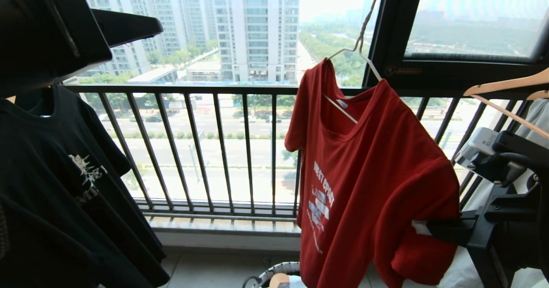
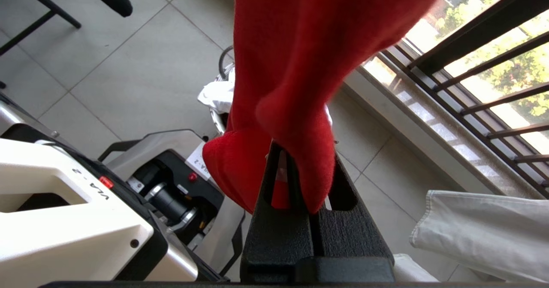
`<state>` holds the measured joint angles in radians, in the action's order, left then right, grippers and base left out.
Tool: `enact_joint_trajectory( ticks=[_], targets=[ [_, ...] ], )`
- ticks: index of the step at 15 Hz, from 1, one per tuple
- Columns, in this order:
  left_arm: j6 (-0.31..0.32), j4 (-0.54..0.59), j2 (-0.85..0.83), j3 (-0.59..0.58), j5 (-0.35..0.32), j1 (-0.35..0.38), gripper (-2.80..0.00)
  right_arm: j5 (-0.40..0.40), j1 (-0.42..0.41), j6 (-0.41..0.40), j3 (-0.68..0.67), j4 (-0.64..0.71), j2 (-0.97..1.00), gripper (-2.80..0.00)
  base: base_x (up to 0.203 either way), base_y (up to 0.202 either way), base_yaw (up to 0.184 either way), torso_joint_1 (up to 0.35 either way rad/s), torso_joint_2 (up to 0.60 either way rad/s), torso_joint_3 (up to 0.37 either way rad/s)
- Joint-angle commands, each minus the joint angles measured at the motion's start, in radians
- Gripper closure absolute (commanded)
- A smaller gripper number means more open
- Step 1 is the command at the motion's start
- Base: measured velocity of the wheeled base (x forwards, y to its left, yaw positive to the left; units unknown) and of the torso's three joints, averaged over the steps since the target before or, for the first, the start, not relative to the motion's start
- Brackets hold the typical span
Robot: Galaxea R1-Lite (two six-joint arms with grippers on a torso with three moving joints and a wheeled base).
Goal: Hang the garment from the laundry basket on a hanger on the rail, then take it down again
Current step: Take the clothes off the clothes rack
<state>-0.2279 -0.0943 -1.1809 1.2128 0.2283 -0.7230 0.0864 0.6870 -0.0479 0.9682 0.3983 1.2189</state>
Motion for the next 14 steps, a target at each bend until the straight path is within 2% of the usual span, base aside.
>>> enact_joint_trajectory(
  ticks=[1, 9, 13, 14],
  targets=[
    [-0.002, 0.001, 0.004, 0.001, 0.002, 0.0, 0.0, 0.0, 0.002, 0.0, -0.025, 0.004, -0.001, 0.0, 0.0, 0.0, 0.0, 0.0, 0.0, 0.0],
    [-0.001, 0.038, 0.033, 0.0, 0.006, 0.0, 0.0, 0.001, 0.002, 0.031, -0.159, 0.005, -0.066, 0.0, 0.0, 0.0, 0.0, 0.0, 0.0, 0.0],
    [-0.001, 0.129, 0.068, 0.028, 0.006, 0.0, 0.0, 0.004, 0.002, 0.024, -0.159, 0.005, -0.12, 0.0, 0.0, 0.0, 0.0, 0.0, 0.0, 0.0],
    [-0.001, 0.133, 0.073, 0.028, 0.006, 0.0, 0.0, 0.004, 0.002, 0.023, -0.158, 0.005, -0.146, -2.8, 0.0, 0.0, 0.0, 0.0, 0.0, 0.0]
  ],
)
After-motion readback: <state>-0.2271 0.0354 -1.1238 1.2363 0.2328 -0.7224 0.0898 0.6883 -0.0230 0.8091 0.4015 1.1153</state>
